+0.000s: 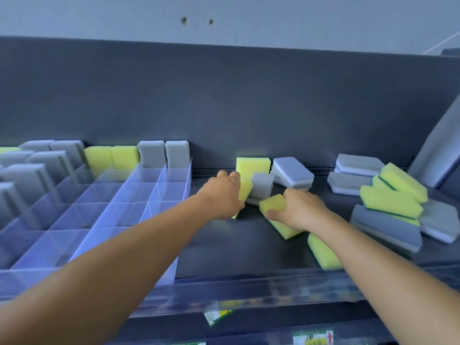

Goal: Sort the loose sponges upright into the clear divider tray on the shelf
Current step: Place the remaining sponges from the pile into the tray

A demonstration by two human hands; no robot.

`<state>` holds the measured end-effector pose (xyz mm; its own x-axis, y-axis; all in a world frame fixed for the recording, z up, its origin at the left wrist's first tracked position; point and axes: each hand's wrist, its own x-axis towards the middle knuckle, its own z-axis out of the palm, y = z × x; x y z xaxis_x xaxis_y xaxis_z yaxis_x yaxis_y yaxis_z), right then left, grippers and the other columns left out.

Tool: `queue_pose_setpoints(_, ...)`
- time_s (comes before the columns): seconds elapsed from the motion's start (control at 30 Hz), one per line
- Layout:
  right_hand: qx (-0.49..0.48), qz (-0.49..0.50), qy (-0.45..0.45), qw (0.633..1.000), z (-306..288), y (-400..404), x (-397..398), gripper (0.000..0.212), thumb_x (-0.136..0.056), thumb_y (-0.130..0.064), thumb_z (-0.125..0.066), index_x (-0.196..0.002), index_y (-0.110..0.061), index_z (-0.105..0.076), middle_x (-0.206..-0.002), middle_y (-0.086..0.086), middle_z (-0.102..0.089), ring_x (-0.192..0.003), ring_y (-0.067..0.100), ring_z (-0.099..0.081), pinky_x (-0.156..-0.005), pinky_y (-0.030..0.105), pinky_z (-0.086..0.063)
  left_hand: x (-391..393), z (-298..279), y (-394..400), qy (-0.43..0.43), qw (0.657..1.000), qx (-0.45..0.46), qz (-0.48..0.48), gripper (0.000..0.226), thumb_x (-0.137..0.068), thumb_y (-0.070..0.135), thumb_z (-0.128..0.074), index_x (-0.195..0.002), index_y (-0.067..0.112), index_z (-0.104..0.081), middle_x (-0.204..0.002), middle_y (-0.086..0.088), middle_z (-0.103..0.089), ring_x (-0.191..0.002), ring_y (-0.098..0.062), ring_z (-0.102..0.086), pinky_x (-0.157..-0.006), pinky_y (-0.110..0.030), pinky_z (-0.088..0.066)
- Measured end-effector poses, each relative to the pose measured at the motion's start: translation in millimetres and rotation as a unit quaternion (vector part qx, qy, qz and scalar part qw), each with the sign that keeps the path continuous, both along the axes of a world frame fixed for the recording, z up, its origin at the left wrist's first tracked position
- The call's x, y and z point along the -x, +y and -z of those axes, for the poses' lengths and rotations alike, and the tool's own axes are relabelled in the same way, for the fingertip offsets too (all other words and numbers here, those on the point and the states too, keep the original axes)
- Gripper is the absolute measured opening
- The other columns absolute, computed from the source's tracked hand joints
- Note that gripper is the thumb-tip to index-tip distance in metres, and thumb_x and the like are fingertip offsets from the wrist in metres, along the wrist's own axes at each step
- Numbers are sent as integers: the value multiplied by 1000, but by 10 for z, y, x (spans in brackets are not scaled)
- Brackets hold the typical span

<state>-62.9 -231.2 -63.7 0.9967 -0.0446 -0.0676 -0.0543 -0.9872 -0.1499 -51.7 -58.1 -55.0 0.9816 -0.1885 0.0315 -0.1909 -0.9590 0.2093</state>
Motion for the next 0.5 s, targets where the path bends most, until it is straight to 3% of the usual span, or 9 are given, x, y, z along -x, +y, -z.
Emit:
queue_pose_setpoints(0.1, -37, 13, 6, 999, 7, 93, 5, 66, -75, -63, -61, -115, -13, -48, -114, 8, -50, -97, 26, -53, -61, 30, -36, 26, 18, 29, 36, 998, 25, -50, 51, -87, 39, -59, -126, 10, -44, -124, -13, -51, -115, -34, -50, -90, -39, -44)
queue_pose_setpoints(0.2, -57, 17, 13, 998, -4, 151, 21, 58, -75, -58, -63, -107, -12, -47, -96, 2, -52, -82, 21, -50, -50, 26, -30, 29, 19, -9, 51, 993, 86, -65, 39, -89, 31, -57, -118, 7, -49, -113, -11, -60, -97, -29, -58, -75, -34, -45)
queue_pose_setpoints(0.27, -78, 36, 16, 996, -24, 170, 43, 56, -76, -54, -64, -105, -12, -43, -78, -1, -48, -73, 19, -50, -48, 27, -30, 58, 40, -47, 53, 987, 126, -78, 42, -85, 23, -62, -119, 7, -43, -97, -7, -57, -82, -26, -55, -67, -33, -43)
queue_pose_setpoints(0.33, -111, 56, 22, 992, -33, 170, 66, 64, -74, -51, -66, -115, -9, -39, -75, -1, -48, -64, 16, -49, -47, 27, -32, 95, 75, -76, 58, 980, 167, -87, 53, -81, 20, -67, -121, 9, -34, -84, -4, -49, -76, -25, -52, -64, -34, -44)
queue_pose_setpoints(0.43, -146, 61, 33, 987, -22, 119, 104, 86, -73, -46, -66, -138, -8, -23, -73, 1, -50, -57, 16, -49, -46, 25, -34, 146, 77, -69, 66, 968, 226, -86, 82, -77, 15, -71, -139, 19, -18, -78, -2, -46, -67, -20, -51, -57, -29, -44)
queue_pose_setpoints(0.5, -173, 53, 33, 983, -44, 79, 127, 88, -74, -43, -67, -142, -15, -19, -73, 0, -51, -56, 15, -49, -47, 25, -36, 177, 29, -39, 75, 960, 262, -63, 94, -76, 11, -72, -146, 31, -11, -78, -1, -46, -64, -18, -51, -53, -28, -44)
